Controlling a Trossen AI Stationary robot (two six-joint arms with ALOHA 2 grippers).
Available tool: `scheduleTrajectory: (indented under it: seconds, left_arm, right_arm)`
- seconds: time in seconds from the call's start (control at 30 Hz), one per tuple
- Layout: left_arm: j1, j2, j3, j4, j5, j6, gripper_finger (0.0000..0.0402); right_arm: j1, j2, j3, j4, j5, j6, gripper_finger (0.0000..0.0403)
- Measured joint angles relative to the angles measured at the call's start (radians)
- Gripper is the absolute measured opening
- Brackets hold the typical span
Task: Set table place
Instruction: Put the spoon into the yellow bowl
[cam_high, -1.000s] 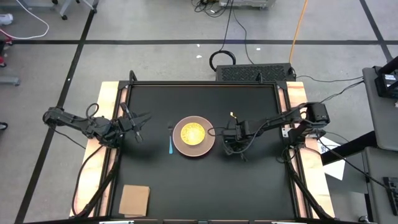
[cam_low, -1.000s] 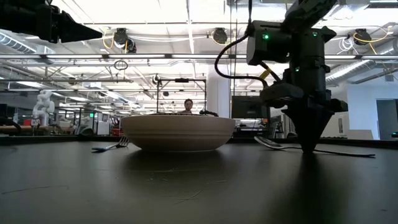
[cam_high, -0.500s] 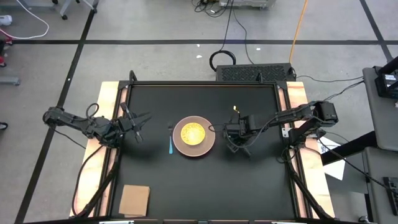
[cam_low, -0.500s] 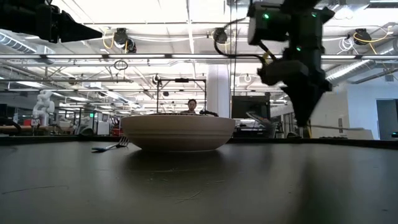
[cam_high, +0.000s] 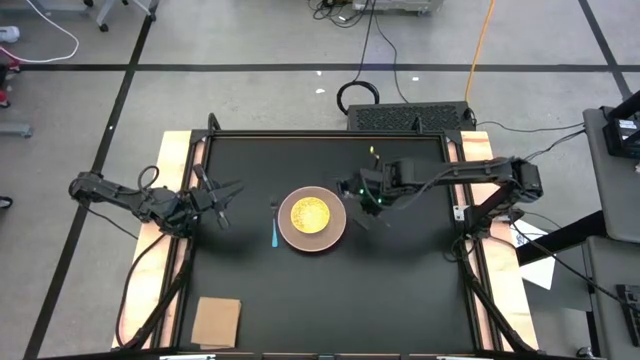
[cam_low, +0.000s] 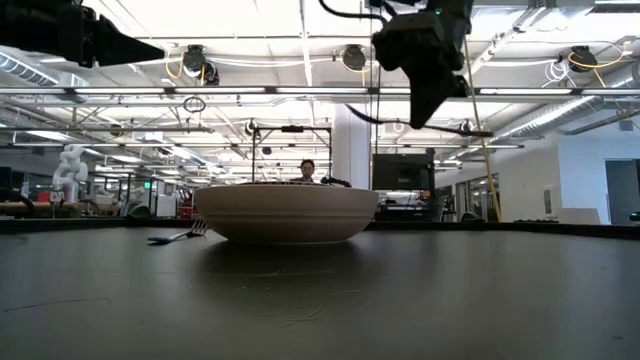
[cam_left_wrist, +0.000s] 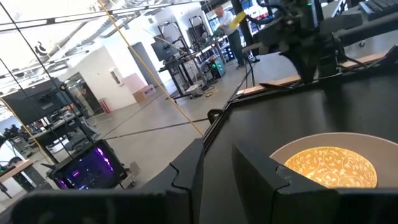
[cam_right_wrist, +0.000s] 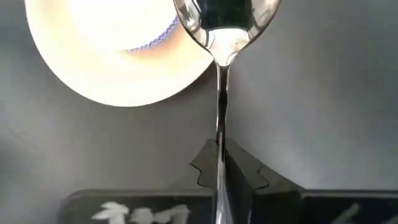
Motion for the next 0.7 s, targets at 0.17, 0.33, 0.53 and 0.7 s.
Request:
scheduleTrajectory:
  seconds: [0.17,0.33,0.53,0.7]
  left_arm:
    - [0.0,0.0,0.0,0.01,0.0,0.002,0.009]
    - [0.0,0.0,0.0,0.015,0.0,0.012,0.009]
    - [0.0,0.0,0.0,0.019,0.0,0.016,0.009]
    - [0.0,0.0,0.0,-0.003,-0.001,0.004,0.009]
  right_arm:
    - [-0.041,0.097,0.127,-0.157,-0.027,-0.094,0.0]
    - [-0.045,0.247,0.321,-0.316,-0.024,-0.215,0.0]
    - [-0.028,0.417,0.602,-0.504,0.023,-0.335,0.0]
    - [-0.015,0.504,0.765,-0.562,0.062,-0.434,0.0]
